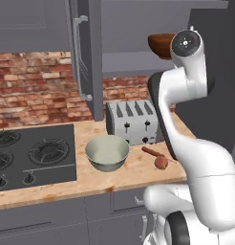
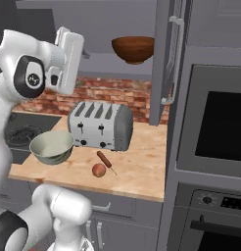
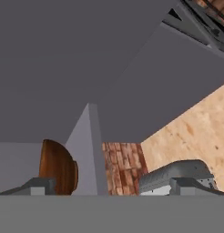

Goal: Pick both bowls and place them on the counter. Then place the hot dog in one bowl and place the onion in the other bowl.

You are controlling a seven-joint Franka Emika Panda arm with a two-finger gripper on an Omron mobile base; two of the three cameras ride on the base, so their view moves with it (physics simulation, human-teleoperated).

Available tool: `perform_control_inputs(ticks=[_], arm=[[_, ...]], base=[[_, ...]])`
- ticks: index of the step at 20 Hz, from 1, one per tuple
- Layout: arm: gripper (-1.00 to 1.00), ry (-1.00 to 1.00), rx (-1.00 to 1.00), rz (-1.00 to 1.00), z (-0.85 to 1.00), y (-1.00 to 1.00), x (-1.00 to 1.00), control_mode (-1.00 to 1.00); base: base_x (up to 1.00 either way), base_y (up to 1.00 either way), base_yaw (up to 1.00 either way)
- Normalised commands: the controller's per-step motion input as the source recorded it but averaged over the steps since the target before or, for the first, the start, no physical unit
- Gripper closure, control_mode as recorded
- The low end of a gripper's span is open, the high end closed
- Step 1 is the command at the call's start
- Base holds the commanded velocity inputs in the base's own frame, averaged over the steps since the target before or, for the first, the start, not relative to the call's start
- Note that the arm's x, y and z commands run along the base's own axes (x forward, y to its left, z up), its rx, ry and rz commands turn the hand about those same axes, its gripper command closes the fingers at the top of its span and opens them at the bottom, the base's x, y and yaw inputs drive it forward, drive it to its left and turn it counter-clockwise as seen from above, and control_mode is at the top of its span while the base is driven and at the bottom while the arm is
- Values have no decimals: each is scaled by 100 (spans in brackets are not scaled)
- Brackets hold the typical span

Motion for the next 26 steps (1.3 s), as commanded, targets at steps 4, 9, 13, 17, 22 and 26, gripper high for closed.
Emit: perform_control_inputs(ticks=[4, 9, 13, 17, 22, 26], arm=[[-100, 0, 0, 0, 6, 0, 68, -100], [-100, 0, 0, 0, 8, -1, 62, -100], [-100, 1, 0, 0, 11, -4, 64, -100], [-100, 9, 1, 0, 0, -10, 62, -100], [-100, 11, 3, 0, 0, -14, 70, -100], [-100, 6, 1, 0, 0, -8, 67, -100]], base=[[0, 0, 0], [0, 0, 0], [0, 0, 0], [0, 0, 0], [0, 0, 0], [0, 0, 0]])
